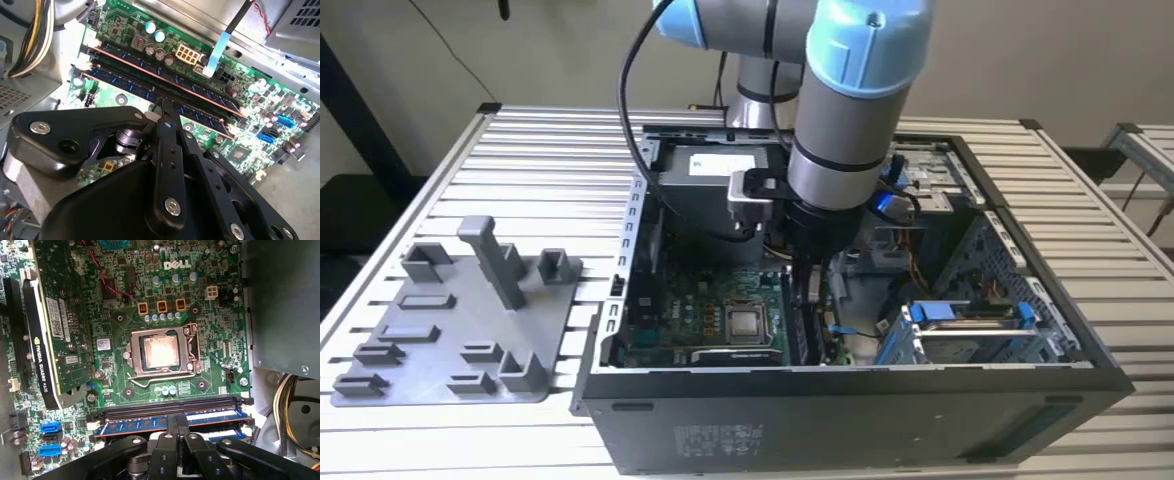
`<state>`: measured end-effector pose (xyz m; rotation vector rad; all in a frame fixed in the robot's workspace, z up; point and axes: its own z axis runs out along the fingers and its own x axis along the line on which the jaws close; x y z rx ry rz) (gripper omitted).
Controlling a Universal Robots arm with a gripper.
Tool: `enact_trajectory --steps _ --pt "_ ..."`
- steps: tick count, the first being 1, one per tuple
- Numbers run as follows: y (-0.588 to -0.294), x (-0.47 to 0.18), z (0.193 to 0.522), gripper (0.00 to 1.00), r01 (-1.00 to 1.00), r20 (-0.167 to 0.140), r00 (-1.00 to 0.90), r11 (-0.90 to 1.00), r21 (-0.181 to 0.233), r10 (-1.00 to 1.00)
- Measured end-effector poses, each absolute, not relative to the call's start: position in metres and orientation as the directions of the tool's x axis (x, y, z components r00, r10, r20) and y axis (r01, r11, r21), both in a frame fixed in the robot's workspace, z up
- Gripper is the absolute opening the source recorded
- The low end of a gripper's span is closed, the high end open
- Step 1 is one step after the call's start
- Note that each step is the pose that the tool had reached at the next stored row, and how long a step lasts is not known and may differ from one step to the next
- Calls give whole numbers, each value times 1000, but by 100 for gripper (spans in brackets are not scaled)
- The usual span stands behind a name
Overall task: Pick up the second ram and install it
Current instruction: 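Press down the second ram until it locks into place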
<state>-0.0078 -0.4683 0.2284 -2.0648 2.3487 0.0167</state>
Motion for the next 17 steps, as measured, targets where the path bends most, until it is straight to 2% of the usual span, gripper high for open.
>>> enact_trajectory --steps 9,17 --pt "-468 -8 219 11 -992 -17 -128 128 1 -992" --pt "-468 -8 255 11 -992 -19 -128 128 2 -992"
